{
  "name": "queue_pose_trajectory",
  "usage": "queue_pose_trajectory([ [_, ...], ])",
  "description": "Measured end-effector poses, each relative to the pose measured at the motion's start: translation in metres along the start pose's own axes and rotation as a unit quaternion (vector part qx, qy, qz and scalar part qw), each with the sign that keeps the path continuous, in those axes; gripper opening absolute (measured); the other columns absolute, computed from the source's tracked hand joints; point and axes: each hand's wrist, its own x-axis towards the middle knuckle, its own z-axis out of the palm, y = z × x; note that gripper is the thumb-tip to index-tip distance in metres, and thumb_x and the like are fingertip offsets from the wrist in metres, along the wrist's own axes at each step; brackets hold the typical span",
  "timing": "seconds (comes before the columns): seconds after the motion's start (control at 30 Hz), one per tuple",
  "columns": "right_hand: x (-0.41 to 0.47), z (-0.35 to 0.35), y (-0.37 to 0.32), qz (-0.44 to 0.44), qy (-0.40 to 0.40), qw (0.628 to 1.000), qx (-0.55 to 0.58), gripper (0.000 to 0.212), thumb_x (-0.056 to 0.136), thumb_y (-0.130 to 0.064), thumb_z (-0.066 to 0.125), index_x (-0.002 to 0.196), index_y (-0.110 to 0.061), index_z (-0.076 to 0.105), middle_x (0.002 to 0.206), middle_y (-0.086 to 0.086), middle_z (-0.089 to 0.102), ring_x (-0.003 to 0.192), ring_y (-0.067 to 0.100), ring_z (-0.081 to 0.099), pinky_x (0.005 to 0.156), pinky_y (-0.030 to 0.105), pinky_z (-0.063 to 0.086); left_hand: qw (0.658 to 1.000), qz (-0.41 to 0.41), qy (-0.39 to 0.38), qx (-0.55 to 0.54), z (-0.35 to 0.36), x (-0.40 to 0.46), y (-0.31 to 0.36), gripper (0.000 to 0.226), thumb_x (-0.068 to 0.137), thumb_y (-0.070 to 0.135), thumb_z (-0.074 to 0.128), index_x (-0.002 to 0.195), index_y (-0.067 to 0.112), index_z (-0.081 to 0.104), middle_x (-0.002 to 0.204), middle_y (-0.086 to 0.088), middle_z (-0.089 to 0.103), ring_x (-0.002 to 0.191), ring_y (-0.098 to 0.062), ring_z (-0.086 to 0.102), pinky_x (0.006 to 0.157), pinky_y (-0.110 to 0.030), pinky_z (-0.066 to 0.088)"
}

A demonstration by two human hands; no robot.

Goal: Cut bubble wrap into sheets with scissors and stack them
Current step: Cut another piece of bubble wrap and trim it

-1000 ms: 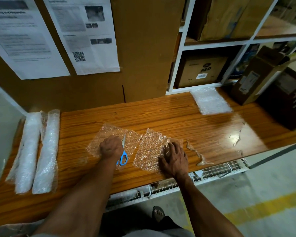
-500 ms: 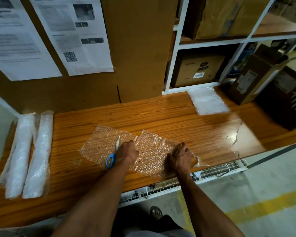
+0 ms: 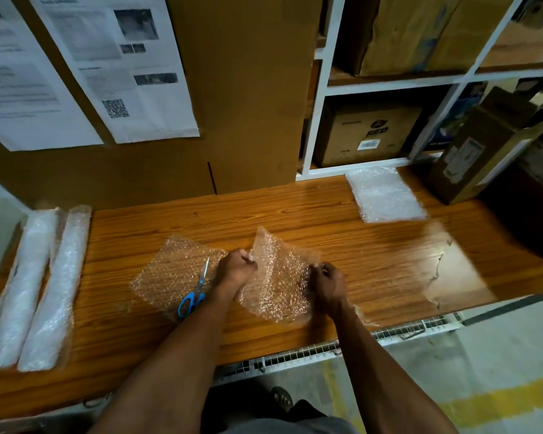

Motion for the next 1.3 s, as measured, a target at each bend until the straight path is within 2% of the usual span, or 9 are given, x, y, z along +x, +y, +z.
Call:
queue_pose_trajectory([
  [0.1, 0.015, -0.004, 0.003, 0.035, -0.048, 0.996, 0.07, 0.023, 0.101, -0.023, 0.069, 0.114, -0.006, 0.061, 0.104, 0.021, 0.073, 0.081, 0.026, 0.069, 0.061, 0.037, 0.059, 1.0, -0.008, 0.002, -0.029, 0.0, 0.008, 0.003, 0.022, 0.096, 0.028, 0.069, 0.116, 0.021, 0.064, 0.097, 0.003, 0.07, 0.077, -0.014, 0.067, 0.057, -0.027, 0.048],
  [0.3, 0.029, -0.018, 0.003, 0.091, -0.137, 0.984, 0.062, 0.012, 0.095, -0.003, 0.073, 0.107, -0.003, 0.071, 0.101, 0.016, 0.076, 0.081, 0.022, 0.073, 0.064, 0.029, 0.059, 0.997, -0.025, 0.019, -0.072, -0.003, 0.017, -0.009, 0.066, 0.092, 0.034, 0.076, 0.15, 0.017, 0.049, 0.145, -0.007, 0.06, 0.1, -0.016, 0.065, 0.076, -0.025, 0.052],
  [0.43, 0.027, -0.011, 0.001, 0.11, -0.128, 0.981, 0.094, 0.005, 0.099, -0.004, 0.068, 0.1, 0.001, 0.07, 0.081, 0.01, 0.071, 0.057, 0.012, 0.06, 0.047, 0.026, 0.049, 0.996, -0.008, 0.019, -0.09, -0.005, 0.019, -0.002, 0.063, 0.091, 0.025, 0.076, 0.149, 0.017, 0.052, 0.14, -0.004, 0.064, 0.091, -0.01, 0.063, 0.063, -0.019, 0.046],
  [0.57, 0.024, 0.004, -0.001, 0.124, -0.123, 0.976, 0.128, 0.019, 0.101, -0.003, 0.065, 0.115, 0.009, 0.066, 0.088, 0.017, 0.074, 0.051, 0.013, 0.061, 0.041, 0.022, 0.045, 0.994, 0.043, -0.056, -0.088, 0.001, 0.013, 0.019, 0.062, 0.09, 0.021, 0.078, 0.146, 0.021, 0.052, 0.139, 0.003, 0.062, 0.098, -0.011, 0.065, 0.076, -0.026, 0.055],
  [0.77, 0.008, 0.023, -0.007, 0.142, -0.114, 0.964, 0.195, 0.017, 0.109, -0.016, 0.057, 0.104, -0.003, 0.066, 0.086, 0.013, 0.074, 0.07, 0.021, 0.072, 0.057, 0.033, 0.06, 0.976, 0.086, -0.2, -0.002, 0.03, 0.001, 0.028, 0.047, 0.089, 0.023, 0.078, 0.133, 0.028, 0.063, 0.121, 0.003, 0.07, 0.095, -0.013, 0.07, 0.081, -0.035, 0.061],
  [0.9, 0.001, 0.032, -0.009, 0.14, -0.098, 0.964, 0.203, 0.023, 0.108, -0.021, 0.058, 0.101, -0.001, 0.068, 0.091, 0.013, 0.076, 0.076, 0.024, 0.073, 0.065, 0.034, 0.059, 0.952, 0.068, -0.288, -0.084, 0.032, -0.001, 0.021, 0.026, 0.095, 0.024, 0.074, 0.12, 0.025, 0.068, 0.109, 0.001, 0.076, 0.094, -0.016, 0.076, 0.08, -0.035, 0.063],
  [1.07, -0.013, 0.035, -0.008, 0.129, -0.068, 0.979, 0.143, 0.006, 0.1, 0.002, 0.064, 0.105, 0.002, 0.061, 0.07, 0.006, 0.064, 0.051, 0.011, 0.06, 0.044, 0.026, 0.047, 0.974, 0.06, -0.191, -0.104, 0.018, 0.005, -0.001, 0.014, 0.096, 0.023, 0.071, 0.104, 0.033, 0.072, 0.101, 0.01, 0.078, 0.084, -0.014, 0.076, 0.083, -0.042, 0.064],
  [1.17, -0.016, 0.035, -0.008, 0.123, -0.052, 0.981, 0.138, 0.012, 0.099, 0.002, 0.065, 0.099, -0.009, 0.061, 0.074, 0.005, 0.065, 0.059, 0.012, 0.062, 0.05, 0.025, 0.05, 0.997, 0.047, -0.059, -0.011, 0.006, 0.004, -0.015, 0.017, 0.089, 0.046, 0.074, 0.102, 0.041, 0.064, 0.103, 0.02, 0.071, 0.083, -0.005, 0.066, 0.07, -0.026, 0.053],
  [1.3, -0.022, 0.03, -0.013, 0.112, -0.052, 0.973, 0.194, 0.017, 0.096, 0.005, 0.065, 0.106, -0.009, 0.062, 0.085, 0.009, 0.066, 0.071, 0.015, 0.062, 0.062, 0.028, 0.052, 0.983, 0.026, -0.151, -0.1, 0.009, 0.006, -0.02, 0.036, 0.081, 0.064, 0.076, 0.1, 0.04, 0.057, 0.106, 0.01, 0.07, 0.093, -0.015, 0.068, 0.082, -0.037, 0.059],
])
